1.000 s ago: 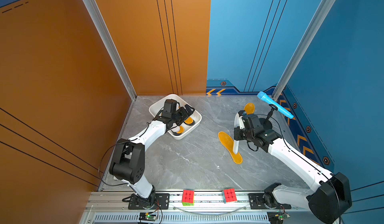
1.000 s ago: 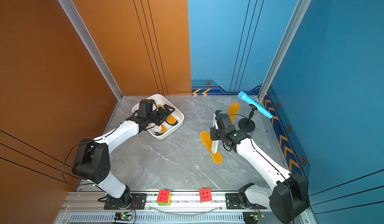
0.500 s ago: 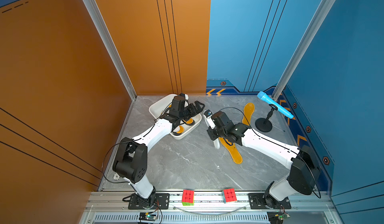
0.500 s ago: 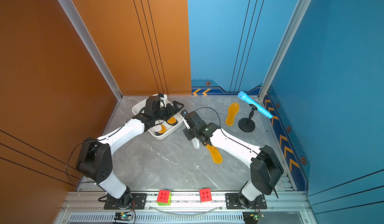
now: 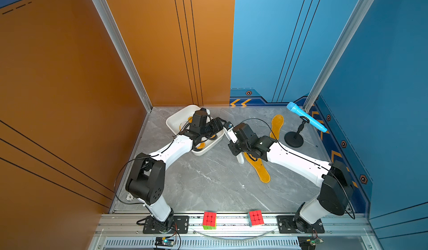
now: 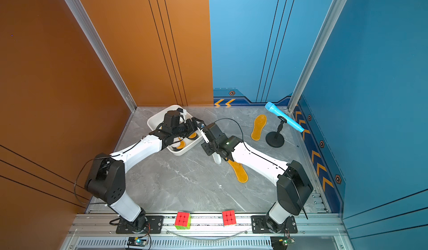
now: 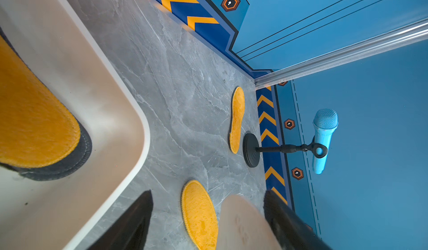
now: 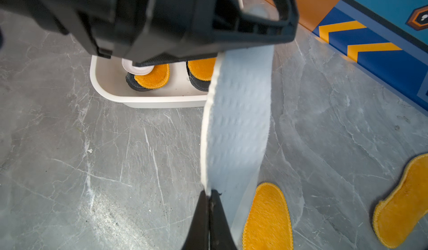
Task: Put the insoles into the storage box
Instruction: Pick up the insole from the center of the board.
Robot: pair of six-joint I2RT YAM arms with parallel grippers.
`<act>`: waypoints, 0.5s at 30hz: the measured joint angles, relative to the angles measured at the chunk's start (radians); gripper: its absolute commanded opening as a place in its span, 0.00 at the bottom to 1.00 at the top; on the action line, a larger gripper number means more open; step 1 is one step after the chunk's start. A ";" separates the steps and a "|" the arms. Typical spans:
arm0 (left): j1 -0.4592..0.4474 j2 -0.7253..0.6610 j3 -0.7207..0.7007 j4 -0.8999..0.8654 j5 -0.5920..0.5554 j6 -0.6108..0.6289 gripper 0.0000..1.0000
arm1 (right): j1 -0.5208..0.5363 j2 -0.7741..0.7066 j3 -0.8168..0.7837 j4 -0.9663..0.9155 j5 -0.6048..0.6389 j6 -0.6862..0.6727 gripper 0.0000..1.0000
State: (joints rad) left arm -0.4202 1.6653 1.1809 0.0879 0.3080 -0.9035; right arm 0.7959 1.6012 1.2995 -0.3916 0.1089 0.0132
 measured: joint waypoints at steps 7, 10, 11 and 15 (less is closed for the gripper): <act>-0.006 0.014 0.012 0.010 0.008 -0.002 0.45 | 0.000 0.026 0.027 0.002 0.000 -0.014 0.00; -0.006 0.014 0.012 0.011 0.010 -0.003 0.32 | 0.000 0.047 0.032 0.002 0.000 -0.017 0.00; -0.006 0.014 0.012 0.011 0.011 -0.004 0.27 | 0.000 0.053 0.034 0.002 0.000 -0.017 0.00; -0.006 0.014 0.012 0.014 0.014 -0.011 0.08 | 0.000 0.063 0.036 0.002 0.000 -0.017 0.00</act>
State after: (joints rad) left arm -0.4267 1.6798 1.1927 0.1024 0.3218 -0.9142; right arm 0.7959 1.6642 1.3357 -0.3893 0.1085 -0.0040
